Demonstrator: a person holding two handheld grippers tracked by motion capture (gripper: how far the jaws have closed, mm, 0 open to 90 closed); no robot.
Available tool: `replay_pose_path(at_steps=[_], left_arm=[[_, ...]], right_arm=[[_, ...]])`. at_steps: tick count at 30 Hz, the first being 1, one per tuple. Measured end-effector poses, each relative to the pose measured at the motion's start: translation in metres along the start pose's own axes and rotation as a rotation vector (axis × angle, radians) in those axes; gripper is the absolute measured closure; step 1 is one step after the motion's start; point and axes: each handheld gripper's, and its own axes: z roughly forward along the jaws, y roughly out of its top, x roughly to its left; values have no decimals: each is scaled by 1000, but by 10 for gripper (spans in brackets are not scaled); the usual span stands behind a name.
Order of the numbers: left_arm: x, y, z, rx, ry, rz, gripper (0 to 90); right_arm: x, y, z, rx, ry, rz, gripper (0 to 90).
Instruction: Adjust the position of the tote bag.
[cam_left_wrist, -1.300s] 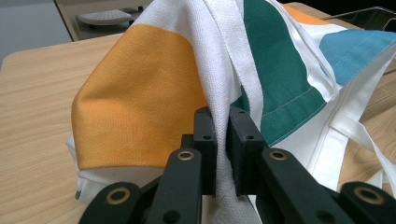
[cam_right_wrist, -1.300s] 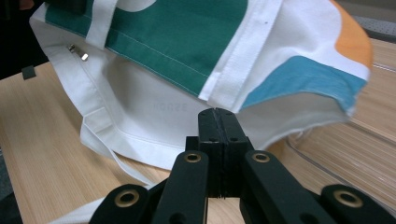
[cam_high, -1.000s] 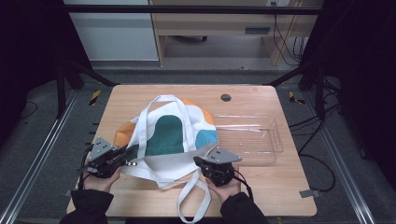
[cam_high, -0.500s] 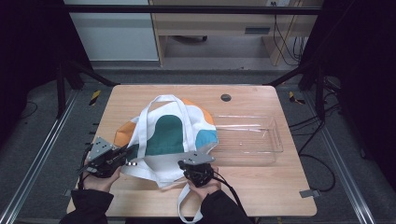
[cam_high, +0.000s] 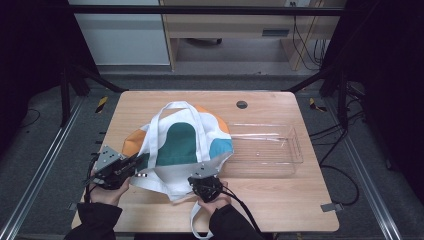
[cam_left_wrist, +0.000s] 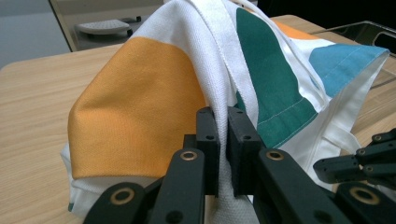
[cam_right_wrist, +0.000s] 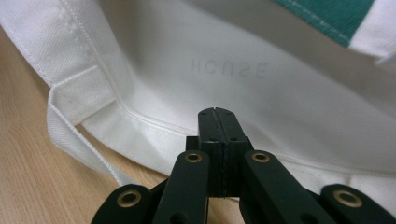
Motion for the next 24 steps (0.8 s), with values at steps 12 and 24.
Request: replay_pose_path(at_steps=[12,24], left_arm=[[0,16,-2,-49,-19,-22,845],[2,23,-1,-84,-24,-49,846]], right_arm=[[0,-5,7,59,0,-14,900],[1,-7,8,52,4,-9,900]])
